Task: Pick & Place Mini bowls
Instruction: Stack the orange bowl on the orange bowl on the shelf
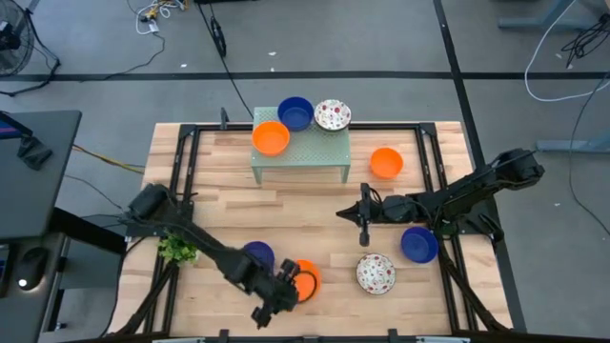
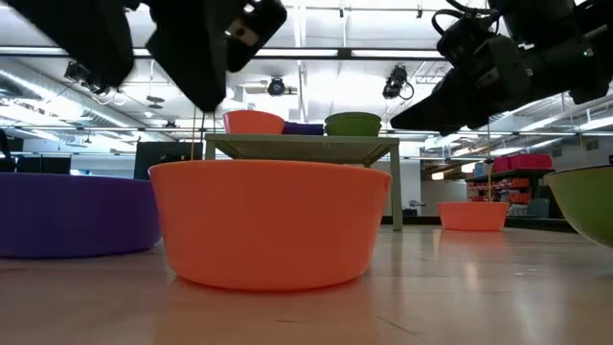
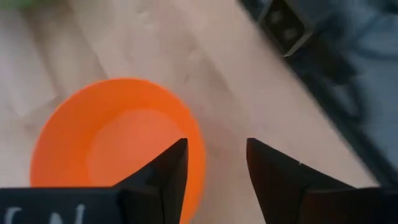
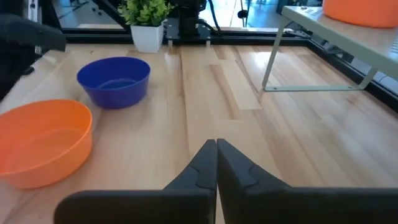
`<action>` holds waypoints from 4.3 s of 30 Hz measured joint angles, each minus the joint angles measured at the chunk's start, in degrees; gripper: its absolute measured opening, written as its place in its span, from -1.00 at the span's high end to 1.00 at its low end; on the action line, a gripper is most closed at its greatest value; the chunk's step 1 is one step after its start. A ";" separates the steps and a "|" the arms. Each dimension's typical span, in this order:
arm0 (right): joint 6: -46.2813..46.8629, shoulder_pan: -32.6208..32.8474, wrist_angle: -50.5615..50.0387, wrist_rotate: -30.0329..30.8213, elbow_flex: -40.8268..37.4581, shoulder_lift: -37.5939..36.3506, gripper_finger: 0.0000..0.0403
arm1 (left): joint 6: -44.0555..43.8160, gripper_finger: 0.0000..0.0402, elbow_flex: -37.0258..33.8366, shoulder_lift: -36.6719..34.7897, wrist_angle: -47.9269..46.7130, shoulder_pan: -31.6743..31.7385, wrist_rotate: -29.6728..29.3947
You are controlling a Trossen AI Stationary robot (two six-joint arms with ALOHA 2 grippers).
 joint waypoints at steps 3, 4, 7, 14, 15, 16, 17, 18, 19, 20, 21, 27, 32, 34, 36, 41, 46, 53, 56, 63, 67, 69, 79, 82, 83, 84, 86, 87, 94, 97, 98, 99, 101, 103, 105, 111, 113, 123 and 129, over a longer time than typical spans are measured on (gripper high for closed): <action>1.11 0.06 -0.10 -0.51 0.00 0.00 0.97 | -2.04 0.15 0.06 2.41 -0.24 -1.37 -5.24; 1.65 0.21 -0.28 -0.53 0.00 0.00 0.97 | -2.99 0.16 0.06 3.20 -0.46 -1.70 -6.21; 2.98 1.01 -0.74 -0.53 0.00 0.00 0.97 | -6.22 0.21 0.06 4.81 -0.28 -2.44 -7.79; 3.60 3.84 -0.92 -0.57 0.00 0.00 0.97 | -9.50 0.38 0.04 5.97 0.18 -2.68 -9.43; 3.92 4.03 -0.88 -0.57 0.00 0.00 0.97 | -9.64 0.41 0.04 5.99 0.21 -2.66 -9.67; 4.12 4.17 -0.82 -0.57 0.00 0.00 0.97 | -9.97 0.44 0.04 5.97 0.24 -2.66 -9.91; 4.30 4.24 -0.81 -0.57 0.00 0.00 0.97 | -10.20 0.46 0.04 5.97 0.36 -2.64 -9.91; 4.44 4.24 -0.81 -0.55 0.00 0.00 0.97 | -10.49 0.48 0.04 5.91 0.45 -2.62 -9.87; 4.45 4.24 -0.81 -0.55 0.00 0.00 0.97 | -10.58 0.51 0.04 5.88 0.42 -2.60 -9.84; 4.49 4.24 -0.85 -0.53 0.00 0.00 0.97 | -10.58 0.53 0.04 5.88 0.42 -2.56 -9.70; 4.64 4.24 -0.92 -0.52 0.00 0.00 0.97 | -10.56 0.56 0.04 5.88 0.43 -2.55 -9.45; 5.97 4.24 -1.17 -0.51 0.00 0.00 0.97 | -10.56 0.73 0.04 5.86 0.54 -2.46 -9.43; 5.94 4.24 -1.56 -0.48 0.00 0.00 0.97 | -10.80 0.78 0.02 5.44 0.61 -2.22 -8.77; 5.73 4.22 -1.56 -0.48 0.00 0.00 0.97 | -10.28 0.77 0.02 5.24 0.58 -2.22 -8.67; 5.49 4.22 -1.60 -0.44 0.00 0.00 0.97 | -10.11 0.74 0.02 4.84 0.57 -2.22 -8.88; 4.62 4.22 -1.94 -0.42 0.00 0.00 0.97 | -9.95 0.63 0.02 4.20 0.37 -2.18 -9.41; 4.61 4.22 -2.10 -0.42 0.00 0.00 0.97 | -10.11 0.55 0.02 4.09 0.30 -1.97 -9.27; 4.61 4.22 -2.40 -0.42 0.00 0.00 0.97 | -9.92 0.67 0.02 4.09 0.10 -1.57 -9.07; 4.58 4.22 -2.39 -0.44 0.00 0.00 0.97 | -9.06 0.85 0.02 4.09 -0.02 -1.48 -8.39; 4.56 4.22 -2.39 -0.42 0.00 0.00 0.97 | -6.84 0.96 -0.01 3.04 -1.42 -1.27 -10.02; 4.58 4.22 -2.37 -0.43 0.00 0.00 0.97 | -6.16 0.97 -0.02 -2.13 -5.04 -0.74 -13.50; 4.56 4.21 -2.37 -0.42 0.00 0.00 0.97 | -6.05 0.97 -0.02 -5.90 -6.71 -0.04 -16.38; 4.41 4.13 -1.94 -0.43 0.00 0.00 0.97 | 4.47 0.98 6.05 -23.52 -19.46 14.96 -22.04; 4.41 4.13 -1.95 -0.42 0.00 0.00 0.97 | 8.96 0.98 11.87 -23.57 -26.92 22.67 -22.01; 4.39 4.13 -1.99 -0.43 0.00 0.00 0.97 | 10.42 0.97 13.50 -23.46 -29.31 25.14 -21.71; 4.41 4.13 -2.05 -0.44 0.00 0.00 0.97 | 11.63 0.97 14.75 -23.41 -30.59 27.68 -21.01; 4.40 4.13 -2.19 -0.44 0.00 0.00 0.97 | 13.40 0.97 16.14 -23.39 -32.71 32.39 -18.47; 4.40 4.13 -2.38 -0.44 0.00 0.00 0.97 | 13.73 0.97 16.47 -23.37 -33.84 34.55 -17.19; 2.91 4.13 -3.31 -0.44 0.00 0.00 0.97 | 13.77 0.97 16.61 -22.53 -38.09 45.34 -10.12; 2.35 4.05 -3.31 -0.40 0.00 0.00 0.97 | 14.00 0.97 16.58 -22.31 -38.10 47.79 -9.67; 2.27 3.99 -3.31 -0.13 0.00 0.00 0.97 | 14.10 0.97 16.67 -22.20 -37.93 48.55 -9.65; 2.25 3.95 -3.29 0.05 0.00 0.00 0.97 | 14.07 0.97 16.72 -22.00 -37.98 49.40 -9.62; 2.22 3.75 -3.31 0.49 0.00 0.00 0.97 | 13.66 0.97 16.57 -21.39 -38.96 51.16 -8.72; 2.22 3.60 -3.31 0.98 0.00 0.00 0.97 | 13.55 0.97 16.59 -20.68 -38.45 52.31 -7.41; 2.07 3.48 -3.30 1.03 0.00 0.00 0.97 | 13.49 0.97 16.59 -19.81 -38.54 53.29 -6.56; 2.09 3.50 -3.50 1.05 0.00 0.00 0.97 | 13.14 0.97 16.59 -17.11 -38.24 53.71 -6.19; 2.11 3.50 -3.57 1.05 0.00 0.00 0.97 | 12.97 0.97 16.59 -16.63 -38.30 53.71 -6.10; 2.30 3.50 -3.70 1.05 0.00 0.00 0.97 | 9.22 0.96 16.59 -16.44 -38.43 54.29 -3.88; 2.29 3.50 -3.70 1.05 0.00 0.00 0.97 | 8.92 0.95 16.59 -16.39 -38.44 54.30 -2.98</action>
